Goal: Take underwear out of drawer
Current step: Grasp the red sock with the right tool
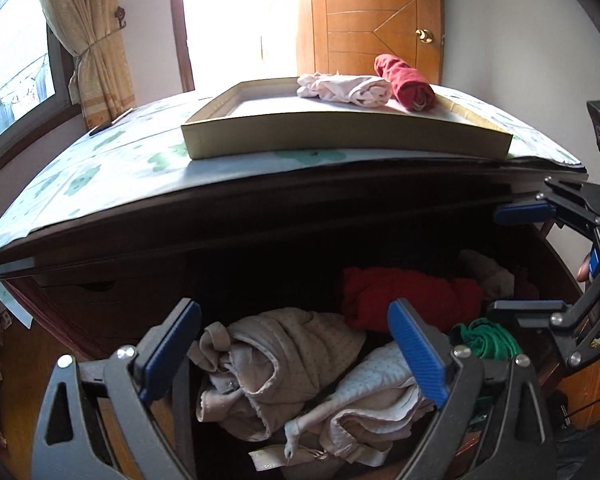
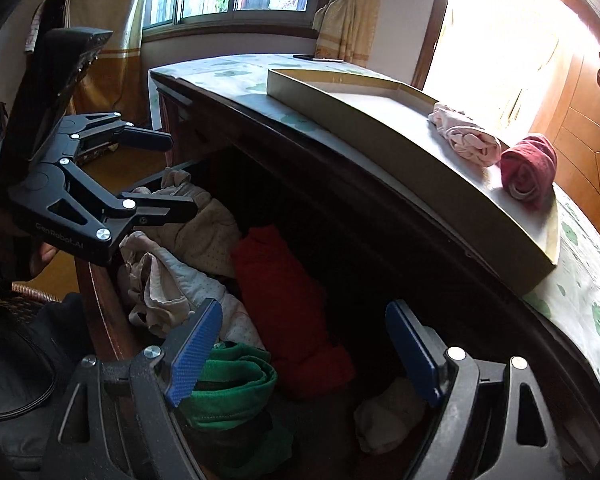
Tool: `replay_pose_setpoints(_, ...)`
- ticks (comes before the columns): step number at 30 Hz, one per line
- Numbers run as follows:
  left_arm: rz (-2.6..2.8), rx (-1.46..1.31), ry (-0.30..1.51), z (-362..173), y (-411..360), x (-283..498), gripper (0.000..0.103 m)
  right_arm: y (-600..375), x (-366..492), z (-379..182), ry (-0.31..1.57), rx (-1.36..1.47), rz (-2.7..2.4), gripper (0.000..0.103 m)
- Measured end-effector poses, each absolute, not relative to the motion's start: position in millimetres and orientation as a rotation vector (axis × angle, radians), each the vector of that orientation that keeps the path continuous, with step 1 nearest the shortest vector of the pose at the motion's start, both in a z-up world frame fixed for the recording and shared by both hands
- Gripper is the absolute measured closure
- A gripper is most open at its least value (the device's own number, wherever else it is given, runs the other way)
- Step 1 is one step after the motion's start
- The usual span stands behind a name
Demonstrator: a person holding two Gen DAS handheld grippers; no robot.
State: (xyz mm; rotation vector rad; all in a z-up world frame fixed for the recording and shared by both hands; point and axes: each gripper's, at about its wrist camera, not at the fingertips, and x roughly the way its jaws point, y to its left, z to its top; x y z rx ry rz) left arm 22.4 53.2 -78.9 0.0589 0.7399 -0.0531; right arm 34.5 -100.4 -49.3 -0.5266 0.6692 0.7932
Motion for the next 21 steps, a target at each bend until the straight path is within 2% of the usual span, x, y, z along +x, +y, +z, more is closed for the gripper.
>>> replay_pose_setpoints(18, -0.036, 0.032, 0.770, -86, 64, 28, 0.006, -51, 68, -93, 0.805, -0.689, 0.836, 0.018)
replay_pose_setpoints(21, -0.038, 0.029, 0.771, -86, 65, 28, 0.006, -45, 73, -98, 0.834, -0.691, 0.834, 0.022)
